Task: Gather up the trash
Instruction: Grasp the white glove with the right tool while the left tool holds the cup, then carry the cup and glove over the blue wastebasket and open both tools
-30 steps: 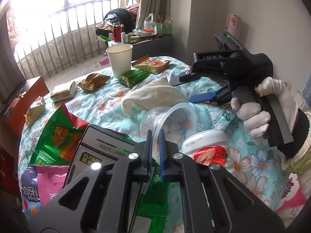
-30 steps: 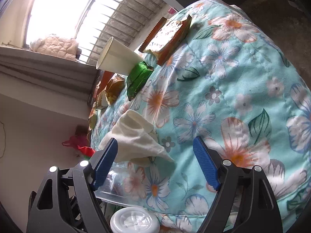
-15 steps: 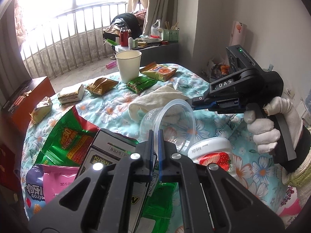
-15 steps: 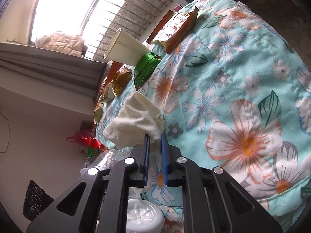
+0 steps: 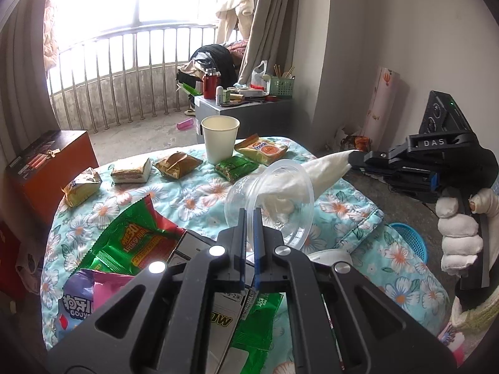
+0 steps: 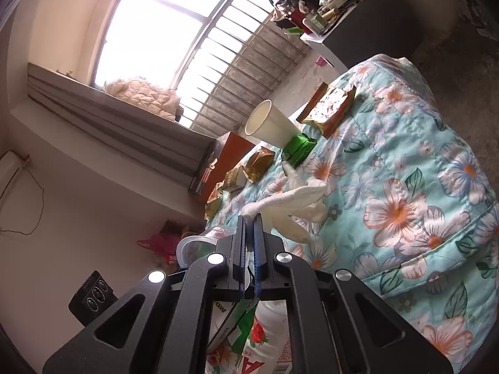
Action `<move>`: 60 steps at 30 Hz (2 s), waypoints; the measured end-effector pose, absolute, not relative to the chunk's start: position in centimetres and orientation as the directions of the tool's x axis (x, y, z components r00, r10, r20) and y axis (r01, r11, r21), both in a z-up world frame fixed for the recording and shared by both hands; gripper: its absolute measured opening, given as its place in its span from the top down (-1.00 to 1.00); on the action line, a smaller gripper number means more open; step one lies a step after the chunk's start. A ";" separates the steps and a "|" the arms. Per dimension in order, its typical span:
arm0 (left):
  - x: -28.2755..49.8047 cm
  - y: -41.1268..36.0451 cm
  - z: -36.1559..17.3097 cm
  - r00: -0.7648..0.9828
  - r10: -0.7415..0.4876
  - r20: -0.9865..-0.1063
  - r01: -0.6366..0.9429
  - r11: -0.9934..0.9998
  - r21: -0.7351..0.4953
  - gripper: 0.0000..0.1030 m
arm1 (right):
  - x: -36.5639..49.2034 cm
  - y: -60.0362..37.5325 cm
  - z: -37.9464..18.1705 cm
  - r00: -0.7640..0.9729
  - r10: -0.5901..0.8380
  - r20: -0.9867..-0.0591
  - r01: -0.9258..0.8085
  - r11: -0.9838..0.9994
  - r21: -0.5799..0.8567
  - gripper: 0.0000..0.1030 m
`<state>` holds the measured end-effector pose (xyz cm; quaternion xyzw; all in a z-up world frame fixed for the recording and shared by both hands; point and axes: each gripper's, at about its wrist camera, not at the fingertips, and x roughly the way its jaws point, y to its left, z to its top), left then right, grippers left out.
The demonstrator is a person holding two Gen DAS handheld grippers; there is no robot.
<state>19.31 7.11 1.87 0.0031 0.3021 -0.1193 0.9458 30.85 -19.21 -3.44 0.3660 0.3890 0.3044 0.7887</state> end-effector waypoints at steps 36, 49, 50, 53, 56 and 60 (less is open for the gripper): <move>13.4 5.4 8.7 0.848 -0.285 -0.447 0.286 0.956 -0.067 0.96 | 12.9 -27.6 0.5 0.778 0.603 -0.178 -0.218 0.525 0.823 0.91; 13.2 1.3 9.4 0.829 -0.334 -0.448 0.357 0.933 -0.035 0.96 | 10.6 -30.3 0.2 0.810 0.567 -0.151 -0.206 0.517 0.831 0.91; 13.2 0.9 9.4 0.827 -0.339 -0.449 0.364 0.931 -0.033 0.96 | 10.4 -30.6 0.1 0.812 0.564 -0.148 -0.206 0.514 0.833 0.91; 13.4 -0.5 9.4 0.819 -0.352 -0.454 0.384 0.923 -0.024 0.96 | 9.8 -31.5 -0.1 0.822 0.553 -0.136 -0.203 0.507 0.837 0.91; 13.4 -1.9 9.3 0.809 -0.366 -0.460 0.405 0.914 -0.016 0.96 | 9.3 -32.5 -0.4 0.832 0.541 -0.125 -0.198 0.500 0.843 0.91; 13.9 -4.0 9.0 0.792 -0.388 -0.472 0.438 0.899 -0.006 0.96 | 8.5 -34.1 -0.8 0.845 0.524 -0.112 -0.191 0.491 0.850 0.91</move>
